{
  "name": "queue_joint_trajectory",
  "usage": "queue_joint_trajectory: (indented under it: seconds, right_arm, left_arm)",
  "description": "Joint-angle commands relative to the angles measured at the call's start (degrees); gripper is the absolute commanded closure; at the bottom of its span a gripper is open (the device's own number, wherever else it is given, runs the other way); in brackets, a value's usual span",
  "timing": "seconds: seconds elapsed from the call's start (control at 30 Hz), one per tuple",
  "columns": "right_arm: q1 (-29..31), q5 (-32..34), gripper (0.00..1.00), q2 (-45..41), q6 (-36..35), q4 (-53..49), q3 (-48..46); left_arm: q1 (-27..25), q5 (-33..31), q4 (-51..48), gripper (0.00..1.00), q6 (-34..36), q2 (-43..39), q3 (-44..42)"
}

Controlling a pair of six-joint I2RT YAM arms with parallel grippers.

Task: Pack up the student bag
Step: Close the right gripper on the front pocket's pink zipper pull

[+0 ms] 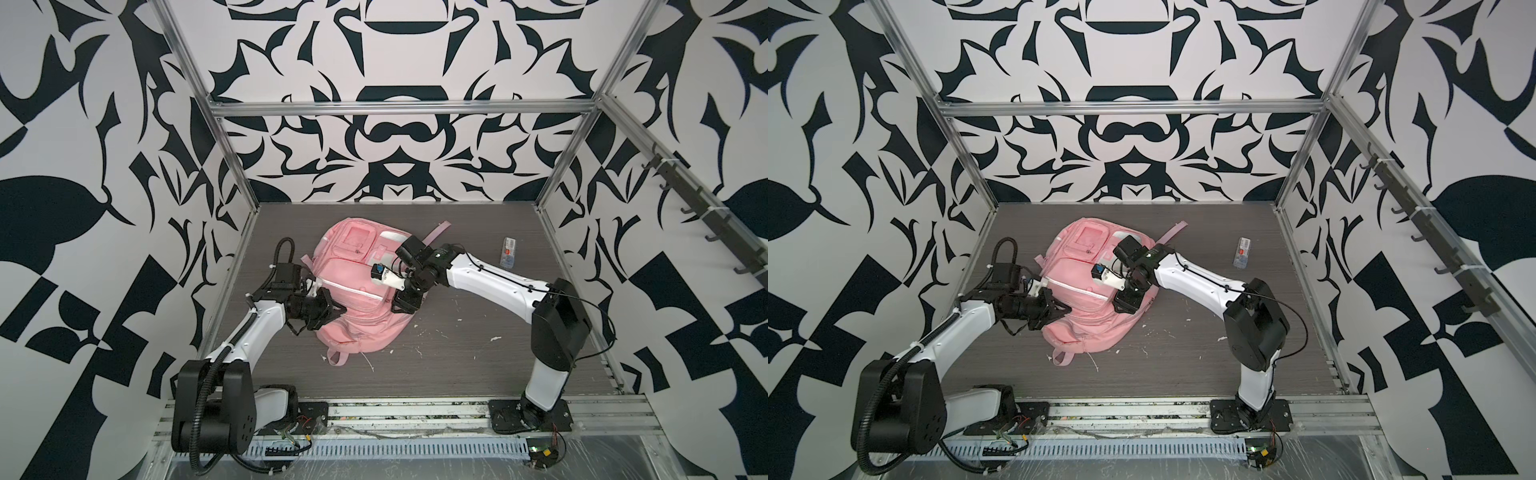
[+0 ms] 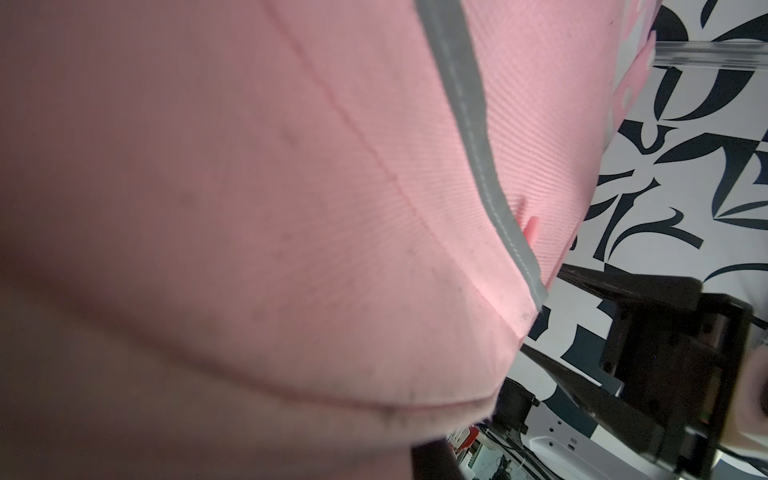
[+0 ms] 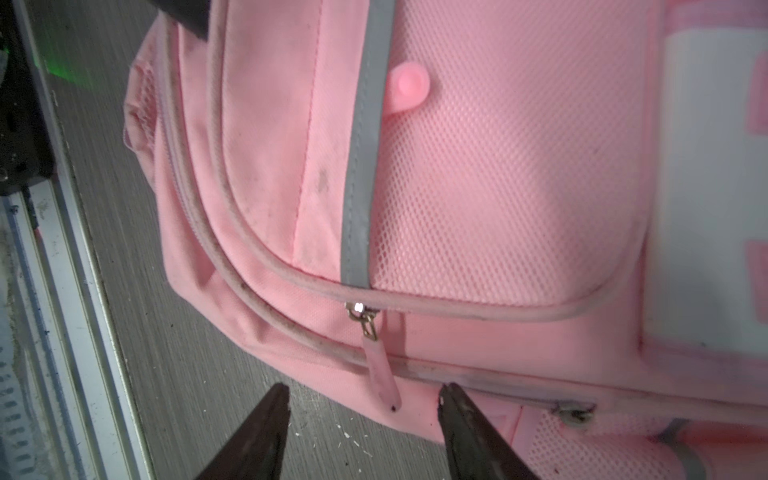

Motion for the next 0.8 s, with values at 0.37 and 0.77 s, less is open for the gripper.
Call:
queue_joint_trajectory:
  seconds: [0.37,0.77]
  right_arm:
    - [-0.7,0.46,0.46,1.33,-1.69,-2.16,1.65]
    - [-0.96,-0.94,0.78,2.87,-2.23,-2.45,1.85]
  left_arm:
    - [0.12,1.14,-1.26,1.0,0.56,-1.17,0.17]
    - [0.13,0.88,-1.27,1.0,0.33,-1.25,0.35]
